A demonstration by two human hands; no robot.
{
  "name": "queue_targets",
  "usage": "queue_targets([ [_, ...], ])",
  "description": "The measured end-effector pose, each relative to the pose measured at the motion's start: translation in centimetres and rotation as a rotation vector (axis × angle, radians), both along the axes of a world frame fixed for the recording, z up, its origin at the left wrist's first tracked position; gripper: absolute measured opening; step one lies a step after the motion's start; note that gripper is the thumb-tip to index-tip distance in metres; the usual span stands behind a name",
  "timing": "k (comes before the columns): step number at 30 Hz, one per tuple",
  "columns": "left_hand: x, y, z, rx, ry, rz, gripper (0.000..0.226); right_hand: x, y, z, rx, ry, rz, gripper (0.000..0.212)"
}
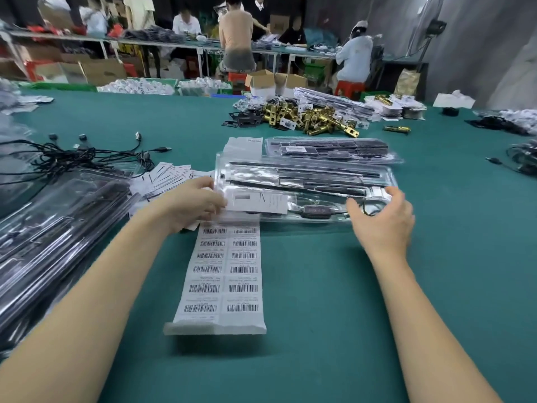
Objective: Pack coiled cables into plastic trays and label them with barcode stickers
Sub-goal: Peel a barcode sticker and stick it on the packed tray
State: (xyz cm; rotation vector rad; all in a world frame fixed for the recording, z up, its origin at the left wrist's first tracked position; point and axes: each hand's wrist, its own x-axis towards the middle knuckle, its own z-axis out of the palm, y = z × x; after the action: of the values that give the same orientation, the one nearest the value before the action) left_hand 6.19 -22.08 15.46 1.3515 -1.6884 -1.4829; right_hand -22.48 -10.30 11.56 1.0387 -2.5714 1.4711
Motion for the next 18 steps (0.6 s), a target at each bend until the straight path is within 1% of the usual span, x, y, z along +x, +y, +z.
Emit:
queue_targets([
  [1, 0.2, -0.1, 0.2, 0.048, 0.053, -0.017, 0.016, 0.0, 0.0, 0.0, 0.014, 0.015, 0.025, 0.064],
  [2, 0.3, -0.1, 0.3, 0.087, 0.083, -0.024, 0.015, 0.2, 0.1, 0.0, 0.009, 0.049, 0.057, 0.054],
  [5, 0.3, -0.1, 0.1, 0.171, 0.136, 0.029, 0.018, 1.1, 0.0, -0.2, -0.071, 0.196, 0.186, 0.015],
  [6, 0.3, 0.0, 0.1, 0.191, 0.157, 0.051, 0.017, 1.4, -0.1, -0.1, -0.090, 0.232, 0.240, 0.011],
  [8, 0.2, 0.1, -0.1, 0.216, 0.185, 0.075, 0.015, 1.9, -0.3, -0.1, -0.083, 0.272, 0.353, 0.019],
  [10, 0.3, 0.1, -0.2, 0.221, 0.184, 0.072, 0.014, 2.3, -0.4, -0.2, -0.021, 0.302, 0.427, 0.025],
  [12, 0.4, 0.0, -0.4, 0.224, 0.166, 0.049, 0.015, 2.4, -0.3, -0.4, 0.053, 0.354, 0.448, 0.029],
  [15, 0.5, 0.0, -0.3, 0.217, 0.144, 0.031, 0.015, 2.5, -0.3, -0.4, 0.100, 0.403, 0.450, 0.035],
  [18, 0.3, 0.0, -0.3, 0.211, 0.159, 0.078, 0.012, 2.5, -0.4, -0.6, 0.131, 0.427, 0.457, 0.035],
])
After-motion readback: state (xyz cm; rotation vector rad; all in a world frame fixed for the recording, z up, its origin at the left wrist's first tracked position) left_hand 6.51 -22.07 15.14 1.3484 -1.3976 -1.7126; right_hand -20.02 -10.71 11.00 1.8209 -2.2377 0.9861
